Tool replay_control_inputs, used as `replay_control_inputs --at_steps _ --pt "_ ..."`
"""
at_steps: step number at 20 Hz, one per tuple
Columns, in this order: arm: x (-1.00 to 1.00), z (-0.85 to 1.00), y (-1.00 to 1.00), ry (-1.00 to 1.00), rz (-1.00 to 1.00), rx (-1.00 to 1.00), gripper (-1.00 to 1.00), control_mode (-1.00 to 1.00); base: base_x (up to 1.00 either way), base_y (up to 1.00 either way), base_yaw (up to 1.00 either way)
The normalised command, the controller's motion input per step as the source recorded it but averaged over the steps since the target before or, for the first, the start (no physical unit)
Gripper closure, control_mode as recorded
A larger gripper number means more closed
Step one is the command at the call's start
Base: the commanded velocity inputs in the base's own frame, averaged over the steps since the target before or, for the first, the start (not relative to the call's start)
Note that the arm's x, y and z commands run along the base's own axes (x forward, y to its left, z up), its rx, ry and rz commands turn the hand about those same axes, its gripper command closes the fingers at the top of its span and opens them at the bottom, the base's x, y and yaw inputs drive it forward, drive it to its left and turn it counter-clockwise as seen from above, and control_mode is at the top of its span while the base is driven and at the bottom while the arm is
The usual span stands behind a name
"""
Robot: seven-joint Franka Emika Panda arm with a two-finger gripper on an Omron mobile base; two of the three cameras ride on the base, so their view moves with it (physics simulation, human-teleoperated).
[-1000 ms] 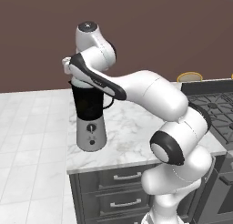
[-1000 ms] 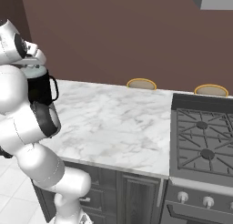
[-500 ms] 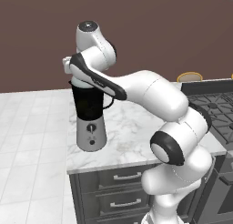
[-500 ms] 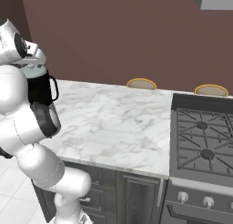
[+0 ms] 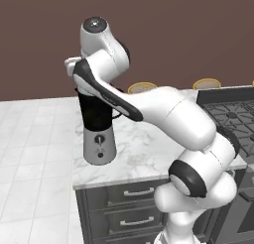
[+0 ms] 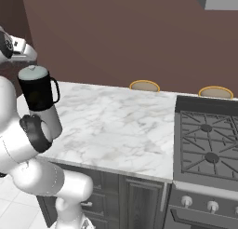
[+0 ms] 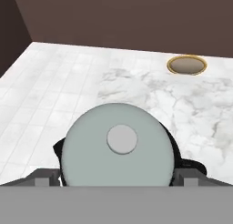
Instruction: Grab the garlic and lemon from the fridge, place them in the blender, close the lid, and turn on the blender to create a marinade.
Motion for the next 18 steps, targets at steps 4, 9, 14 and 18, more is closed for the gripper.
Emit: replay_control_inputs --at_steps 4,9,14,18 --pt "-0.85 0.17 0.0 -0.27 0.0 0.0 -1.0 -1.0 0.0 0.0 0.0" --pt "-1.0 -0.07 0.0 -0.38 -0.04 0.0 -1.0 -1.0 0.0 0.0 0.0" --pt "-1.0 -0.52 0.0 -0.32 -0.12 -0.02 -1.0 -1.0 0.0 0.0 0.0" --pt "-1.0 -0.76 -0.02 -0.23 -0.21 -0.05 -1.0 -1.0 0.0 0.0 0.0"
